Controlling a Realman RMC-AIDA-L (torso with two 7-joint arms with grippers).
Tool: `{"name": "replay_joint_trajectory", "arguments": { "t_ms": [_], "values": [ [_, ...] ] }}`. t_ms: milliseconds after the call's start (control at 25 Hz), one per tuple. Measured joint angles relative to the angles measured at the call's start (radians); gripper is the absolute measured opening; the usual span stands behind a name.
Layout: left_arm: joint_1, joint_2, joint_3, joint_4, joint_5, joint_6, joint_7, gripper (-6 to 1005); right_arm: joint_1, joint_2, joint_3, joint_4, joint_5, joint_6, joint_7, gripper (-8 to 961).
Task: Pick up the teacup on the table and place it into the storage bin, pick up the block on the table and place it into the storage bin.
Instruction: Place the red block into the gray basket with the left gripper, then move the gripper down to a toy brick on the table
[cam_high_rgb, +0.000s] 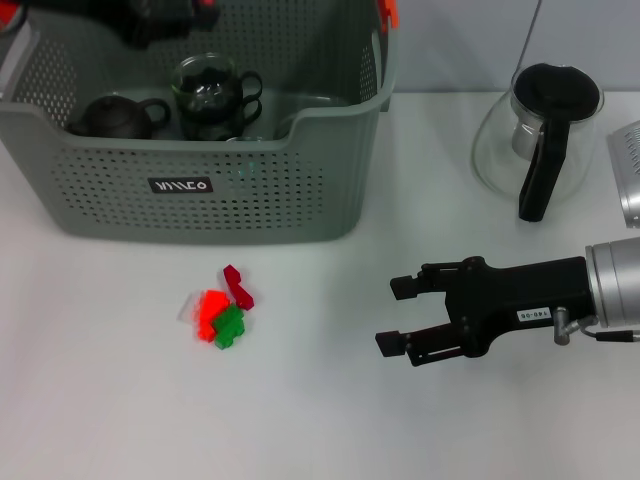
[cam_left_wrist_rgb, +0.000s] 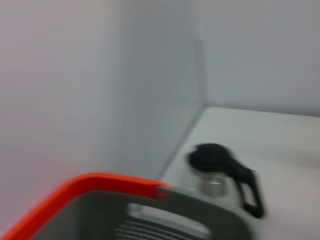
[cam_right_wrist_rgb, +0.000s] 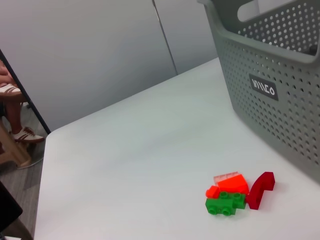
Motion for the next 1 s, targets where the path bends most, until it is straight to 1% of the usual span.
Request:
{"name": "replay_joint_trajectory", "arguments": {
  "t_ms": [80,120,160,240,320,480,600,760,840,880,920,1000],
  "values": [
    [-0.025,0.013,0.027,-0.094,0.035,-0.132,-0.031,258,0.001,0.000,0.000,0.000,0.000,0.000,0.002,885],
    [-0.036,0.019,0.035,-0.130,0.044,-0.172,-0.043,262,0.001,0.001,0.000,0.000,0.000,0.000,0.003,885],
    [-0.050,0.032,0.046,-0.192,0.059,-0.227,-0.056,265,0.001,0.001,0.000,0.001,0.000,0.000,0.003,884],
    [-0.064,0.043,0.053,-0.262,0.067,-0.280,-0.062,272,0.001,0.002,0.000,0.003,0.000,0.000,0.004,884],
    [-0.074,0.048,0.053,-0.314,0.073,-0.341,-0.064,278,0.001,0.002,0.000,0.004,0.001,-0.001,0.005,883],
    [-0.073,0.047,0.058,-0.334,0.077,-0.393,-0.065,292,0.001,0.002,0.000,0.003,0.002,-0.002,0.008,883],
    [-0.066,0.044,0.059,-0.318,0.078,-0.397,-0.072,302,0.001,0.002,0.000,0.005,0.003,0.001,0.008,884],
    [-0.034,0.034,0.047,-0.229,0.053,-0.347,-0.106,447,0.001,0.005,0.000,0.003,0.005,-0.001,0.007,884],
    [-0.010,0.025,0.040,-0.166,0.013,-0.285,-0.117,520,0.002,0.008,0.000,0.000,0.005,-0.002,0.006,884],
    [0.010,0.019,0.036,-0.118,-0.022,-0.235,-0.121,573,0.003,0.009,0.000,-0.001,0.005,-0.002,0.006,885],
    [0.042,0.009,0.032,-0.054,-0.078,-0.156,-0.121,626,0.004,0.009,0.000,-0.001,0.004,-0.002,0.006,885],
    [0.077,-0.001,0.031,0.001,-0.135,-0.074,-0.111,733,0.010,0.011,0.000,0.004,0.004,0.001,0.005,885]
  ]
}}
